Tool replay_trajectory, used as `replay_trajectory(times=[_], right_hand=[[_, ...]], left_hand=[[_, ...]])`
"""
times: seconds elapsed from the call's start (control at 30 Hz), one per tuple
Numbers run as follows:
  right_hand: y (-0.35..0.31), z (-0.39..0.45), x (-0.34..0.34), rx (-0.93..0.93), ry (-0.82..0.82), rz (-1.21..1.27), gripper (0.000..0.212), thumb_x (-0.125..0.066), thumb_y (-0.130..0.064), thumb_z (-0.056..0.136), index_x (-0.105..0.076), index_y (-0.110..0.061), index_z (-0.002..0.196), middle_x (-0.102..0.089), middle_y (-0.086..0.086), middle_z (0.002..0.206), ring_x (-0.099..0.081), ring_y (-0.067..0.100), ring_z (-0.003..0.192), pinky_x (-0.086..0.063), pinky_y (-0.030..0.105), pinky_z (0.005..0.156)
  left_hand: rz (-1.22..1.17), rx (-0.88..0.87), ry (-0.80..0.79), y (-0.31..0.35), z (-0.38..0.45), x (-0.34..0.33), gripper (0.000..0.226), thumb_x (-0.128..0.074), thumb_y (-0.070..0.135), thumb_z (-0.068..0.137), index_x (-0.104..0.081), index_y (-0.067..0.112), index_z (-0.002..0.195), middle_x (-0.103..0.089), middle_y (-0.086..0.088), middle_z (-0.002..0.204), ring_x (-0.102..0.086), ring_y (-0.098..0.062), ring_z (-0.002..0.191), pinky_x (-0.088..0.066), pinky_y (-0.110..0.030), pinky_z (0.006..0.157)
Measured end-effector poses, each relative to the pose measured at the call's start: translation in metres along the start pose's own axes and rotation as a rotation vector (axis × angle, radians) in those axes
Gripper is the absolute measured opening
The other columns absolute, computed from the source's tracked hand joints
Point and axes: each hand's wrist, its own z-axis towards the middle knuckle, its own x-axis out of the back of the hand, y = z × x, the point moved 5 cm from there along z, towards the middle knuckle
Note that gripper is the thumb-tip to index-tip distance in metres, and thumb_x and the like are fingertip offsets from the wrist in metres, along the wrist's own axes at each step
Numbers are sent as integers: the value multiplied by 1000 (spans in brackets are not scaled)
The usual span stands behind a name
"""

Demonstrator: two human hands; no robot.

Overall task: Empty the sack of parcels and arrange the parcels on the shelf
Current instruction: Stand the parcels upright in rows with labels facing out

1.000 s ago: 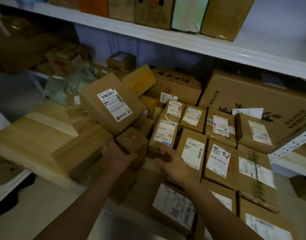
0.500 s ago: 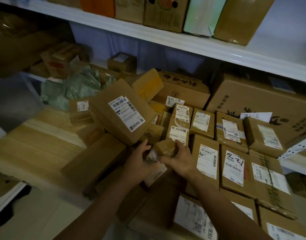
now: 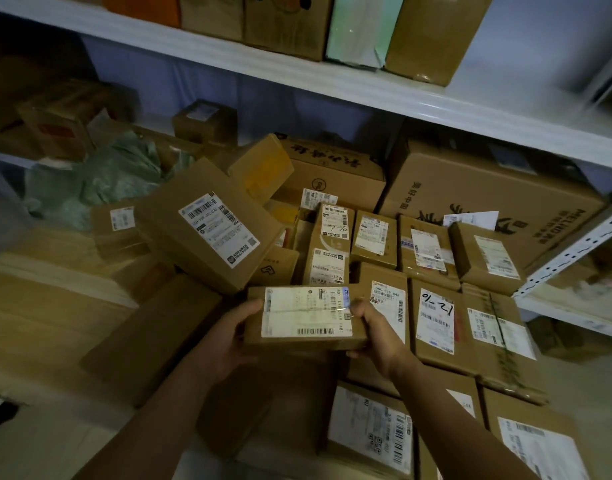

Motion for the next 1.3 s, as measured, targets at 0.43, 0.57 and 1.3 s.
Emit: replay_trajectory(times=[0.43, 0.57, 1.3], right_hand=[[-20, 20, 3, 129, -58, -184, 11, -55, -20, 86, -66, -21, 83, -68, 2, 72, -64, 20, 80, -47, 33, 77], [-6, 24, -16, 70, -74, -214, 15, -61, -21, 89, -69, -13, 99, -71, 5, 85, -68, 17, 79, -51, 23, 65], [25, 33, 21, 221, 184, -1170, 68, -46, -65, 85, -29, -38, 145, 4, 3, 161, 7, 27, 148, -4, 58, 116]], left_hand=[[501, 134, -92, -11, -23, -16, 57, -81, 41, 58, -62, 19, 107, -71, -6, 103, -66, -24, 99, -53, -38, 87], [539, 132, -120, -21, -20, -29, 38, -71, 33, 80, -62, 16, 112, -72, -5, 105, -68, -20, 99, -53, -38, 92], [375, 261, -44, -73, 32, -41, 25, -49, 8, 95, -53, 11, 120, -61, -16, 122, -56, -35, 118, -43, -51, 102]])
